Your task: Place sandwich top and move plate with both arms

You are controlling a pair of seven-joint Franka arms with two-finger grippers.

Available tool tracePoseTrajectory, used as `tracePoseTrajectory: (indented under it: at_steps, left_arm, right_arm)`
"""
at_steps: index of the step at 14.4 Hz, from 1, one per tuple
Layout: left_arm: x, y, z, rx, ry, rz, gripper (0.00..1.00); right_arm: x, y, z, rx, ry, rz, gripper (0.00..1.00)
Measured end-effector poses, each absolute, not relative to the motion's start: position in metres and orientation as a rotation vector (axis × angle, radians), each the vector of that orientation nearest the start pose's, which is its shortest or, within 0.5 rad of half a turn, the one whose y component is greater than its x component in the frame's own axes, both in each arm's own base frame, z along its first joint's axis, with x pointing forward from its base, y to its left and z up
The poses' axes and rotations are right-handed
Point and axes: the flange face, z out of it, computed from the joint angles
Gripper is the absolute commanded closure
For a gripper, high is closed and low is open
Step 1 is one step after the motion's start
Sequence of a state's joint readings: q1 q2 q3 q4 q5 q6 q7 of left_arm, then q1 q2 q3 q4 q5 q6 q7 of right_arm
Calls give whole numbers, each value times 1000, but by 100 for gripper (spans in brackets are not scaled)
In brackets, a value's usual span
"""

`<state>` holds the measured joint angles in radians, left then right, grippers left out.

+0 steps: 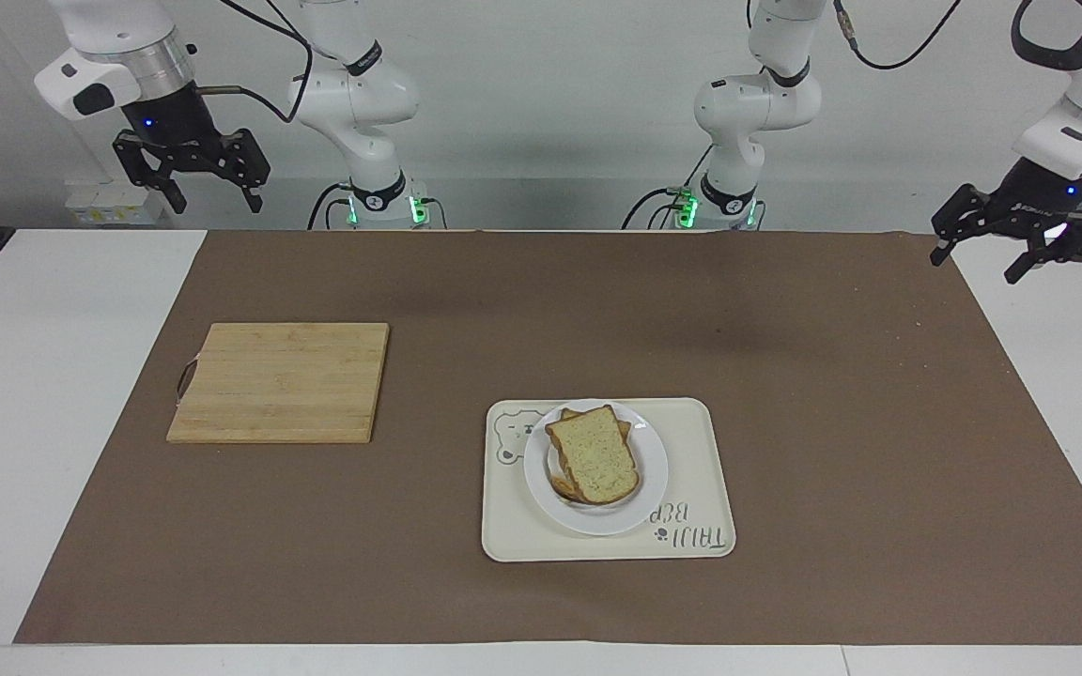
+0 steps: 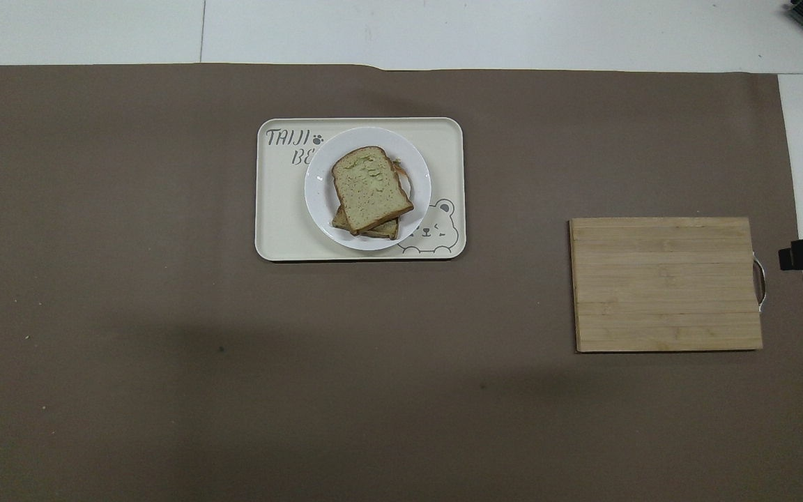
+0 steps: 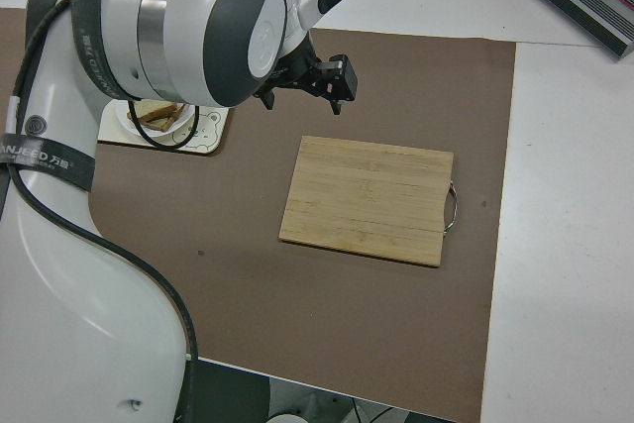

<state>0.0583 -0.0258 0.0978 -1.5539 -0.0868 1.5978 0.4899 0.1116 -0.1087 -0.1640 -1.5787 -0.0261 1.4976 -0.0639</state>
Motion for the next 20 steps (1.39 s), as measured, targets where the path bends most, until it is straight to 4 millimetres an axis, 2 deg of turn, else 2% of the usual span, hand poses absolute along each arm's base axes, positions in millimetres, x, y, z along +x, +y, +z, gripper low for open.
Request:
tracePoseTrajectory:
  at_steps: [2,4,6,9,14,20]
  left_arm:
    - [528,70,667,-3157,546,-97,0]
    - [518,57,678,-3176,479,-53,0]
    - [516,40,680,-3186,423,-23,0]
    - [515,19,684,-3179,426,-27,0]
    - [512,2,686,-3151,381,-4,0]
    - [513,-3,687,-3144,357,-4,0]
  right_arm:
    - [512,-35,671,-3151,-16,-40,0]
    - [512,-35,671,-3151,-16,-40,0]
    - [512,-35,671,-3151,-16,-40,0]
    - [512,-35,671,-3151,-16,-40,0]
    - [512,-35,671,-3151,-16,-40,0]
    - [512,-35,671,-3151,-16,-40,0]
